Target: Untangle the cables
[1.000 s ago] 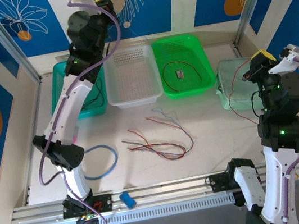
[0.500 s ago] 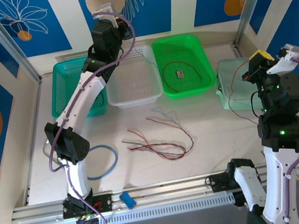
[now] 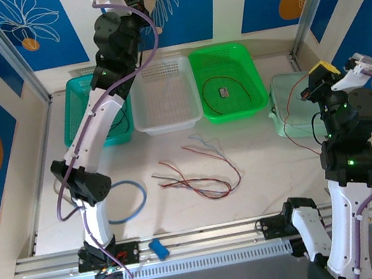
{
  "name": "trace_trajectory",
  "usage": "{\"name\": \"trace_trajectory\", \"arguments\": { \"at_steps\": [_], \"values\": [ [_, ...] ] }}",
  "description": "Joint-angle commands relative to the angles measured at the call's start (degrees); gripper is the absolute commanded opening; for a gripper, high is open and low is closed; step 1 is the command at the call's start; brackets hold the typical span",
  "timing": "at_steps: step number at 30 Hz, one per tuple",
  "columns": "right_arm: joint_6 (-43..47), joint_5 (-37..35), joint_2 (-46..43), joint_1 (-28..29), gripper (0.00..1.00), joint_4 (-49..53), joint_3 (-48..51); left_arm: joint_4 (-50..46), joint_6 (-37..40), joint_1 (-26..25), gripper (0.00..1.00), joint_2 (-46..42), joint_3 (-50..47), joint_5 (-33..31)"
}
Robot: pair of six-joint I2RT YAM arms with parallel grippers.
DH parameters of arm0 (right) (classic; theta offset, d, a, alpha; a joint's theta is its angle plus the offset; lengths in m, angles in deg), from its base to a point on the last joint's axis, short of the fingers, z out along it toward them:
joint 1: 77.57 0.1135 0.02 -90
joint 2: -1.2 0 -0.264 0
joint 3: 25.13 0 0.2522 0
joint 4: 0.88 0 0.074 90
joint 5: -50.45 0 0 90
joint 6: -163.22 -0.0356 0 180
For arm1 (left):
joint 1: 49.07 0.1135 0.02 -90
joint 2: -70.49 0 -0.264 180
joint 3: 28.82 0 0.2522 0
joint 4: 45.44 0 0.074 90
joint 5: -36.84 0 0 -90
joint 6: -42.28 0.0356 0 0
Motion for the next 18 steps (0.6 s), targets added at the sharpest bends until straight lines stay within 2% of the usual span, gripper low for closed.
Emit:
{"name": "trace_trajectory", "arguments": {
  "at_steps": [1, 6, 11, 14, 18],
  "values": [
    [-1.0, 1.2, 0.1, 0.4, 0.00, -1.1, -1.9, 1.7, 2.7, -0.5, 0.00, -1.7, -4.7, -1.7],
    [-1.0, 1.4, -0.1, 0.4, 0.00, -0.8, -2.3, 1.0, 2.2, -0.5, 0.00, -2.1, -17.6, -1.1],
    [0.6, 0.2, -0.2, 0.8, 0.00, -0.4, -3.0, -6.0, -1.3, -0.4, 0.00, 0.4, -22.6, 0.4],
    [0.6, 0.1, -0.3, 1.0, 0.00, -0.3, -3.1, -13.6, -4.1, 0.0, 0.00, 4.5, -20.8, 0.1],
    [0.0, 0.2, -0.6, 1.0, 0.00, -0.5, -2.5, -26.1, -6.7, 0.7, 0.00, 12.9, -13.2, 4.0]
  ]
}}
